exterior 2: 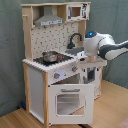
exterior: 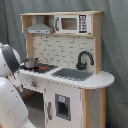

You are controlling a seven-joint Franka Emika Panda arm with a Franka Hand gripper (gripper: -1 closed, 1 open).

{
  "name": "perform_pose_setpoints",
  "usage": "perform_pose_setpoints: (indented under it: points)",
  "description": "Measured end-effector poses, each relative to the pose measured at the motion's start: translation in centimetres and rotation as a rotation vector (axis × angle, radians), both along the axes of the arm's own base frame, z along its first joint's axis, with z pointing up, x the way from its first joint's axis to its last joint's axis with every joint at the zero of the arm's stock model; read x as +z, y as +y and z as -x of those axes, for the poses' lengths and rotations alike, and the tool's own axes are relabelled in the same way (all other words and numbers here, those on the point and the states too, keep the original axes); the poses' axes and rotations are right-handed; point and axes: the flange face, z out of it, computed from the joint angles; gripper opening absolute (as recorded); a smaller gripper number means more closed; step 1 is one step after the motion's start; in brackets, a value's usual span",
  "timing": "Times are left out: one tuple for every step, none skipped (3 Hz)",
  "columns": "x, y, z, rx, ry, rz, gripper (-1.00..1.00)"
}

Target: Play with the kitchen

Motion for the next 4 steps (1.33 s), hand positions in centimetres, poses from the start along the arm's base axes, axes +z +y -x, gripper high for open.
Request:
perform_pose_setpoints:
  points:
    - [-2.8,-0.7,-1.1,0.038,0.039,-0.027,1.0]
    - [-5.4,-1.5,-2.0,0.068,0.06,-0.045,1.0]
    - [-6.6,-1.8,-2.3,0.085,0.068,-0.056,1.0]
    - [-6.9,-1.9,-2.4,0.091,0.069,-0.06,-1.0]
